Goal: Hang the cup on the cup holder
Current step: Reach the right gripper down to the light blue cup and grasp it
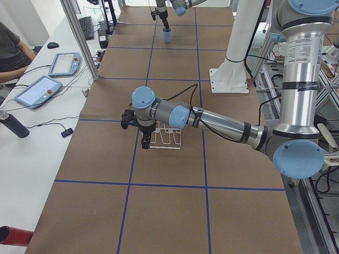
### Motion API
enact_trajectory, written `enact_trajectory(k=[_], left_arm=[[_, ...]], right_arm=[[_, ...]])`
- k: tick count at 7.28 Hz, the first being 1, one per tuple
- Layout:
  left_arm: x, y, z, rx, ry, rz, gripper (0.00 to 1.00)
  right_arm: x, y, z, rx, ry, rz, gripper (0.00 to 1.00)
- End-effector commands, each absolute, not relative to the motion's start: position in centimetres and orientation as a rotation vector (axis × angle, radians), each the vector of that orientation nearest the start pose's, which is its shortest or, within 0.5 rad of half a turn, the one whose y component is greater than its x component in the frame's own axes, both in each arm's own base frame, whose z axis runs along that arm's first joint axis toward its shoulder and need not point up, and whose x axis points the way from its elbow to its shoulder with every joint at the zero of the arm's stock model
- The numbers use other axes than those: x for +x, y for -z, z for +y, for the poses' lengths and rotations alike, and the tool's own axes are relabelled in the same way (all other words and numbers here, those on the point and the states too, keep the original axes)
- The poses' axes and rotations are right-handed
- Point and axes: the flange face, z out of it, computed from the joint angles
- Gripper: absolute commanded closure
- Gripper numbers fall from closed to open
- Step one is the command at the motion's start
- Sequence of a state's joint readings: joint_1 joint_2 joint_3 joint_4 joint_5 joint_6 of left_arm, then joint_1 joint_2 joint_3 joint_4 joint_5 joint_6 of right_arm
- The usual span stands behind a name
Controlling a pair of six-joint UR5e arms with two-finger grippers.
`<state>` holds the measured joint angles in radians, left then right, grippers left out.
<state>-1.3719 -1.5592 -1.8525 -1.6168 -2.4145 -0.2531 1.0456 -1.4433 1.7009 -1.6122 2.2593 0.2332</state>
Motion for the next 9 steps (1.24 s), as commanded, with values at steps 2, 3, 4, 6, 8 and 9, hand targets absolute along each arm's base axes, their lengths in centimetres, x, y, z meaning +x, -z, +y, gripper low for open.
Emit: enact_trajectory(k=[2, 3, 4, 6, 8, 9], left_arm=[[3.7, -51.3, -49.0, 0.106, -0.079, 0.882, 0.02], [3.4, -51.3, -49.0, 0.110, -0.074, 0.882, 0.02], [3.1, -51.3, -49.0, 0.111, -0.069, 0.881, 0.02], [3.1, -51.2, -49.0, 0.113, -0.068, 0.881, 0.02], [3.1, -50.9, -49.0, 0.118, -0.069, 0.882, 0.02], [3.1, -50.9, -49.0, 0.118, -0.071, 0.882, 0.02]], right_arm=[[-21.6, -54.6, -51.2, -0.079, 0.349, -0.713, 0.95], [-21.6, -54.6, -51.2, -0.076, 0.354, -0.711, 1.00], [-21.7, -54.0, -51.3, -0.062, 0.365, -0.717, 1.00], [-19.4, -49.7, -51.8, 0.018, 0.340, -0.757, 1.00], [-16.1, -48.0, -51.7, 0.066, 0.300, -0.776, 1.00], [-15.5, -47.5, -51.9, 0.071, 0.290, -0.799, 1.00]])
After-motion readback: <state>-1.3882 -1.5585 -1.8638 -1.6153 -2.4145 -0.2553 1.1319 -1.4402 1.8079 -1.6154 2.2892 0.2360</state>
